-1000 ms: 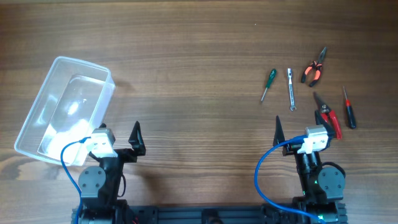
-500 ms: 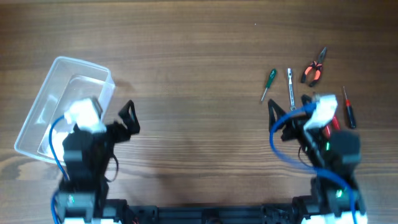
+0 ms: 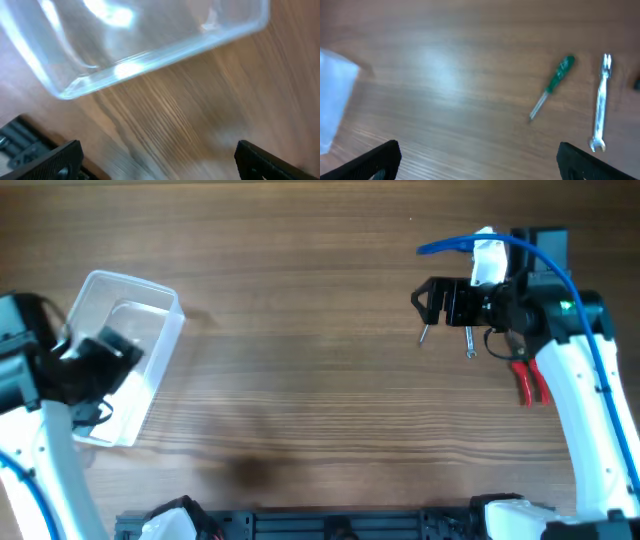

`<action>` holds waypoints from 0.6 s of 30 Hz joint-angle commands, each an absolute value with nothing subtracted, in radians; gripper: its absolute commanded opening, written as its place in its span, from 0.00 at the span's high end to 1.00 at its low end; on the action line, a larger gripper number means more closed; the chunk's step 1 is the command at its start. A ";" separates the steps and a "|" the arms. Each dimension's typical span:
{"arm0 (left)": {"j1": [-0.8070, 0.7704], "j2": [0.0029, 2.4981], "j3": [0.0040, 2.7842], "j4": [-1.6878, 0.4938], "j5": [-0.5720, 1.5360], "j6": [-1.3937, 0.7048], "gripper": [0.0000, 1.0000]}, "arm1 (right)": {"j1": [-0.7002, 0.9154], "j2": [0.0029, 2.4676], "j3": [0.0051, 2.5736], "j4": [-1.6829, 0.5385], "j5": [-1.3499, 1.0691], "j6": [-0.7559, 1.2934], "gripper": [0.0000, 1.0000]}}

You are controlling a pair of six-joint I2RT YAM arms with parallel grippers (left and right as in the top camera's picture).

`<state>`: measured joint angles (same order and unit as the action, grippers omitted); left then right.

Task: Pack container
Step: 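Grasp the clear container with the left gripper and drag it to table center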

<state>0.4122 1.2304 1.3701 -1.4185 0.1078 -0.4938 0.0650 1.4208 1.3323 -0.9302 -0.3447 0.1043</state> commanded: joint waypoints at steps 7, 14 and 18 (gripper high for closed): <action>0.722 1.230 1.319 -1.444 -0.107 -0.554 0.00 | 0.068 1.586 1.352 -0.989 -0.232 0.046 0.00; 0.786 1.274 1.066 -1.173 -0.106 -0.496 0.00 | 0.068 1.586 1.352 -0.989 -0.232 0.026 0.00; 0.786 1.423 1.024 -1.065 -0.102 -0.474 0.00 | 0.068 1.586 1.352 -0.994 -0.232 0.026 0.00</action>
<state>0.7792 1.3201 1.0420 -1.1141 -0.0925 -0.5022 0.0650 1.5856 1.3361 -0.9909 -0.2489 0.0391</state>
